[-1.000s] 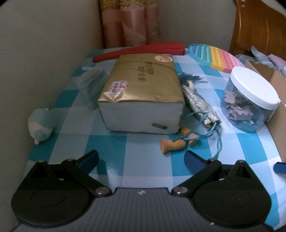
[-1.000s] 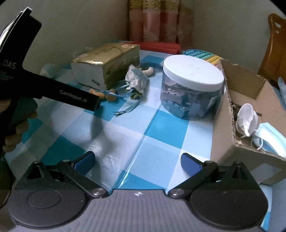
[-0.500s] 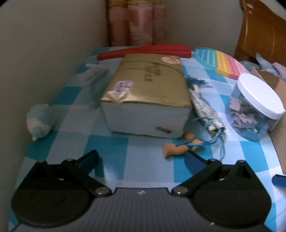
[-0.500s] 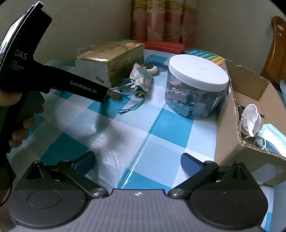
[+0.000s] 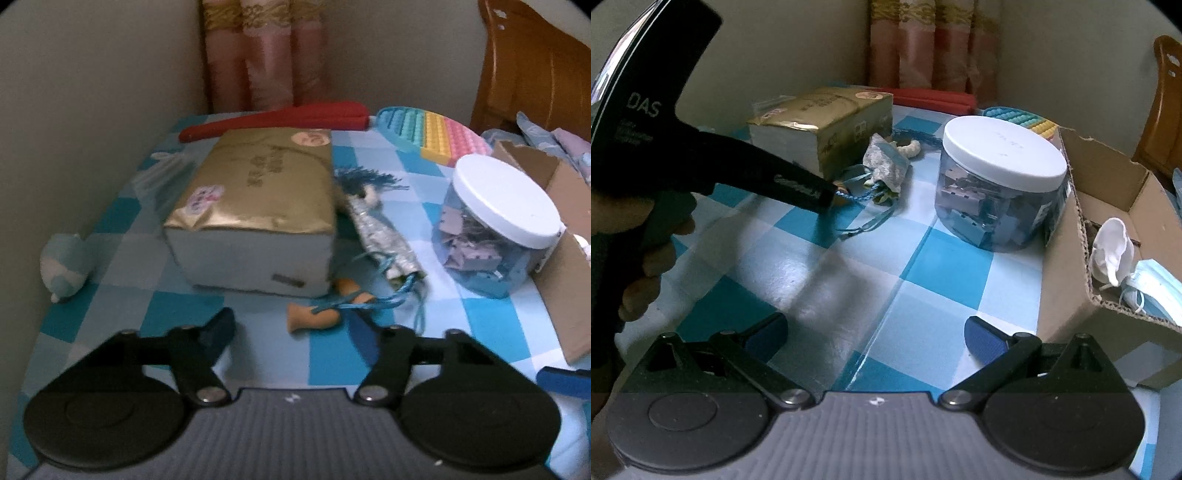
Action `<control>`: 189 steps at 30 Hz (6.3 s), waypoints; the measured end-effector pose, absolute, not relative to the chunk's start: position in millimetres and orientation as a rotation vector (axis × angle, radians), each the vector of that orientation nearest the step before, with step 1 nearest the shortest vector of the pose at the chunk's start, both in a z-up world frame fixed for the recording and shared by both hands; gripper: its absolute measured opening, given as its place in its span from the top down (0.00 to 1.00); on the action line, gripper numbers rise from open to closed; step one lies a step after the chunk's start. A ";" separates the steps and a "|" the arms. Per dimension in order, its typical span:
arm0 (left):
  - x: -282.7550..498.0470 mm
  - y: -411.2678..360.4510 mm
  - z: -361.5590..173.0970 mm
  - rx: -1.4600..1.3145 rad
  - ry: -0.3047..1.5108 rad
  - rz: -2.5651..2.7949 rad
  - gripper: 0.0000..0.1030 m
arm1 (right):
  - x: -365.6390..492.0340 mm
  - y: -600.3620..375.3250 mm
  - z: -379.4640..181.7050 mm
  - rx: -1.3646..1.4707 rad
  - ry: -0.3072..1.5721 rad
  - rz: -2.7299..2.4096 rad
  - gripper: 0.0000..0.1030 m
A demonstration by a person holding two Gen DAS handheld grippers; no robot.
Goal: Organize soft objects
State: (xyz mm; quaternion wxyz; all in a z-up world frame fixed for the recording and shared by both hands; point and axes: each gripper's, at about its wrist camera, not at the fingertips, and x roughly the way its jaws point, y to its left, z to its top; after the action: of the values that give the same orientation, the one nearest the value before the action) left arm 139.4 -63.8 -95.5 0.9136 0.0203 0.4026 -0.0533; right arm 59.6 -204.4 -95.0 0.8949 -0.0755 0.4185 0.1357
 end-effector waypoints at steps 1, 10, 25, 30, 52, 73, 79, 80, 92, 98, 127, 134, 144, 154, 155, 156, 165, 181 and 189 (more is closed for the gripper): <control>139.2 -66.7 -94.8 0.045 0.824 -0.110 0.47 | 59.6 -204.1 -95.0 -0.158 0.867 0.282 0.00; 139.0 -79.9 -92.6 0.030 0.820 -0.115 0.73 | 61.9 -204.0 -94.7 -0.150 0.863 0.293 0.00; 127.9 -49.5 -84.1 0.053 0.805 -0.098 0.74 | 74.5 -190.6 -80.8 -0.180 0.803 0.319 0.23; 120.3 -26.7 -83.1 0.056 0.807 -0.059 0.74 | 91.1 -175.1 -75.9 -0.188 0.775 0.339 0.45; 125.5 1.1 -88.4 0.006 0.824 -0.071 0.74 | 140.7 -140.6 -83.3 -0.215 0.772 0.334 0.80; 129.1 1.5 -91.2 -0.003 0.838 -0.080 0.74 | 149.0 -137.9 -84.9 -0.278 0.755 0.317 0.78; 128.6 1.9 -91.5 -0.006 0.838 -0.084 0.74 | 152.5 -139.1 -87.8 -0.277 0.767 0.321 0.78; 128.5 2.1 -91.4 -0.004 0.838 -0.084 0.74 | 152.1 -139.5 -87.5 -0.275 0.770 0.324 0.78; 125.4 0.9 -87.8 -0.001 0.842 -0.096 0.74 | 134.1 -140.3 -77.5 -0.280 0.763 0.347 0.82; 121.6 0.3 -86.6 -0.005 0.842 -0.097 0.74 | 138.8 -141.4 -79.8 -0.290 0.755 0.332 0.75; 121.4 0.7 -85.1 -0.007 0.841 -0.099 0.74 | 123.1 -144.4 -67.9 -0.258 0.767 0.376 0.84; 116.9 -1.6 -82.5 0.009 0.841 -0.108 0.74 | 107.5 -145.7 -65.5 -0.248 0.781 0.386 0.84; 103.8 -7.6 -75.3 0.060 0.858 -0.149 0.74 | 82.5 -151.9 -59.7 -0.251 0.800 0.402 0.84; 80.6 -31.0 -58.6 0.111 0.869 -0.267 0.74 | 48.9 -183.3 -43.1 -0.222 0.785 0.337 0.84; 78.7 -34.8 -56.1 0.113 0.869 -0.285 0.74 | 45.6 -188.0 -40.2 -0.220 0.778 0.325 0.84; 77.8 -38.2 -53.9 0.115 0.868 -0.301 0.74 | 43.0 -192.2 -37.0 -0.217 0.772 0.314 0.84; 71.7 -73.9 -29.9 0.133 0.834 -0.432 0.74 | 28.3 -251.1 -1.7 -0.168 0.666 0.157 0.84; 119.9 -181.8 20.8 0.257 0.711 -0.671 0.74 | 49.3 -328.8 -21.7 -0.056 0.661 -0.012 0.40; 155.1 -248.3 25.8 0.294 0.698 -0.785 0.73 | 37.9 -330.5 -17.7 -0.031 0.622 0.011 0.13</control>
State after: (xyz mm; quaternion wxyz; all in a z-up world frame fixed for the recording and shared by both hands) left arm 155.1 -248.3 25.8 0.8549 0.1400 0.3320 -0.3732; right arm 37.9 -330.5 -17.7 0.9519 -0.0153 0.3061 0.0054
